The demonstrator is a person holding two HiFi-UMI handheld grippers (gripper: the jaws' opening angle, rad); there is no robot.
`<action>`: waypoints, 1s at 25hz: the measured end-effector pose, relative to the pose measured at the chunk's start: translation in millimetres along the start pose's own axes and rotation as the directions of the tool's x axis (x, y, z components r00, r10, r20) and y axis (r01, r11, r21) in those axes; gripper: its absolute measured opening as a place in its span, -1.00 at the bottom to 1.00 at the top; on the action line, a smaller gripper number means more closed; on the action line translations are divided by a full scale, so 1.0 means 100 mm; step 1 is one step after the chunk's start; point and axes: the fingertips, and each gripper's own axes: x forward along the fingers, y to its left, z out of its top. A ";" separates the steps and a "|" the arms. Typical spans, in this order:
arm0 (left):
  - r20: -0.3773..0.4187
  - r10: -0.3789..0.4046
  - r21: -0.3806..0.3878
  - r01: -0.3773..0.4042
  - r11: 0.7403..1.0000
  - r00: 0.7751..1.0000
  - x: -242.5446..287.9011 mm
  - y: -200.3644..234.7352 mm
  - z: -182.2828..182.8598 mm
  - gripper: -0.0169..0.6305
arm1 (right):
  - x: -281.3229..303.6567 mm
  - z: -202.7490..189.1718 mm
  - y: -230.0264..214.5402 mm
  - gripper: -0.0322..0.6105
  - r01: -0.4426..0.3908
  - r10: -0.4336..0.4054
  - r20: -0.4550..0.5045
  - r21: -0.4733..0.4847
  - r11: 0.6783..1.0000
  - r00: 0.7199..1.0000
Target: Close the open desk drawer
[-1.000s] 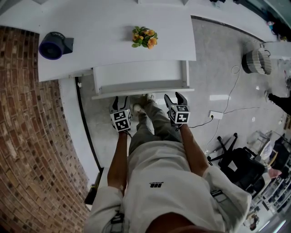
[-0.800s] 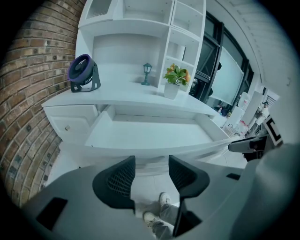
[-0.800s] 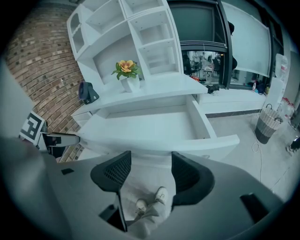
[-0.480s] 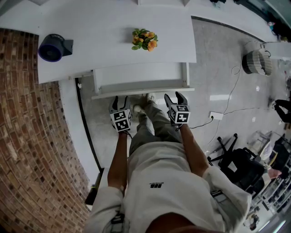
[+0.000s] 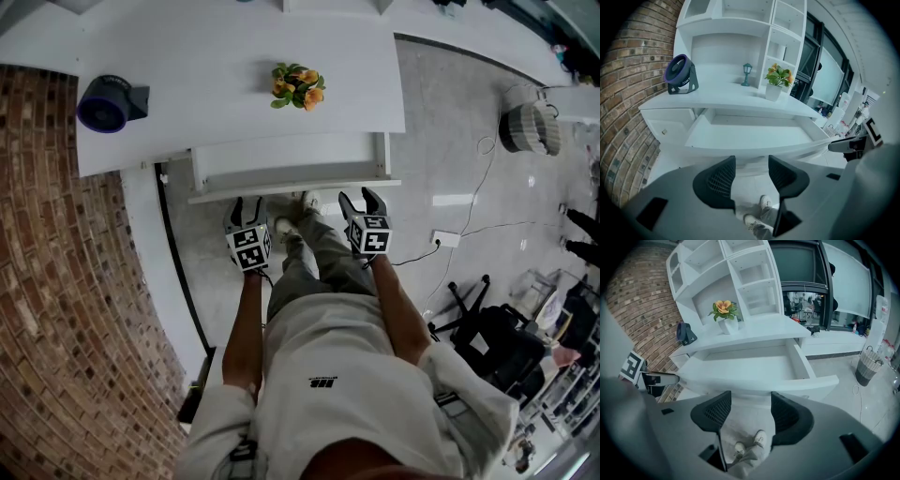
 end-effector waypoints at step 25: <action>0.020 -0.002 0.034 0.001 0.999 1.000 0.23 0.05 0.30 -0.24 | 0.22 0.31 -0.07 -0.07 0.020 -0.019 0.032 -0.027 0.999 0.999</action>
